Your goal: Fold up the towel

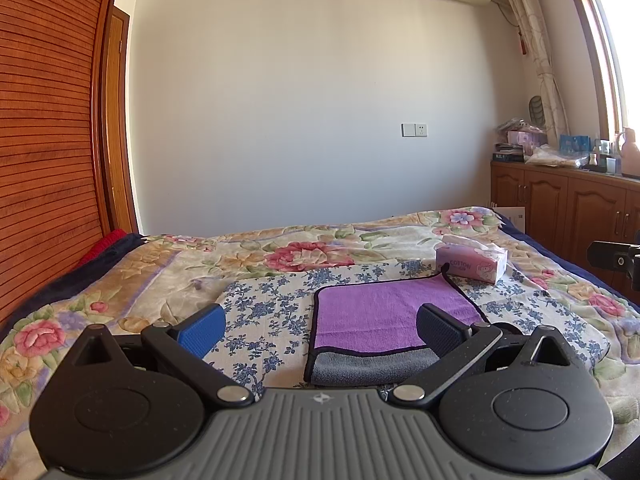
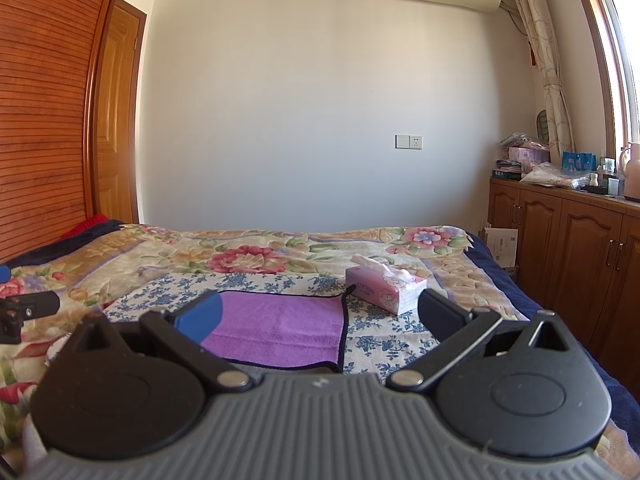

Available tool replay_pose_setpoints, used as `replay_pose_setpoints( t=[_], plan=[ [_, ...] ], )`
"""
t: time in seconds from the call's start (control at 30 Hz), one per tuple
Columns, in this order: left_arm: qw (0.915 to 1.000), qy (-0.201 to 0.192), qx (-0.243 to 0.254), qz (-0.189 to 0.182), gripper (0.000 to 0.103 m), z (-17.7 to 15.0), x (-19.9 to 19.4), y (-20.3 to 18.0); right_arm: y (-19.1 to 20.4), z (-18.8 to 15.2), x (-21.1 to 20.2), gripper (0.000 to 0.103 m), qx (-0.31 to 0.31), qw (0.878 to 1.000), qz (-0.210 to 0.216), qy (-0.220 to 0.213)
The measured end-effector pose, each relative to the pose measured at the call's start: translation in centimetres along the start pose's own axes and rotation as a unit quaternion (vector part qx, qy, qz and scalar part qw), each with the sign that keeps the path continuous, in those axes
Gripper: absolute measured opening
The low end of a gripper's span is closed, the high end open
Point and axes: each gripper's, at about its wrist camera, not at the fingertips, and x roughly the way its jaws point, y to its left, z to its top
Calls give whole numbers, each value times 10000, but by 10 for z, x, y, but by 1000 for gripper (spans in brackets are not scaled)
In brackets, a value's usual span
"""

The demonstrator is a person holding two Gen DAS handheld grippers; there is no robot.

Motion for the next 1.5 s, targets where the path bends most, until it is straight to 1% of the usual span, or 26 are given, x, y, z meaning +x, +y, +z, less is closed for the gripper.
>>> replay_pose_setpoints(
  t=[1.5],
  plan=[
    [10000, 30, -13, -2, 103, -3, 2, 0, 2, -3, 2, 103, -15, 10000, -4, -1]
  ],
)
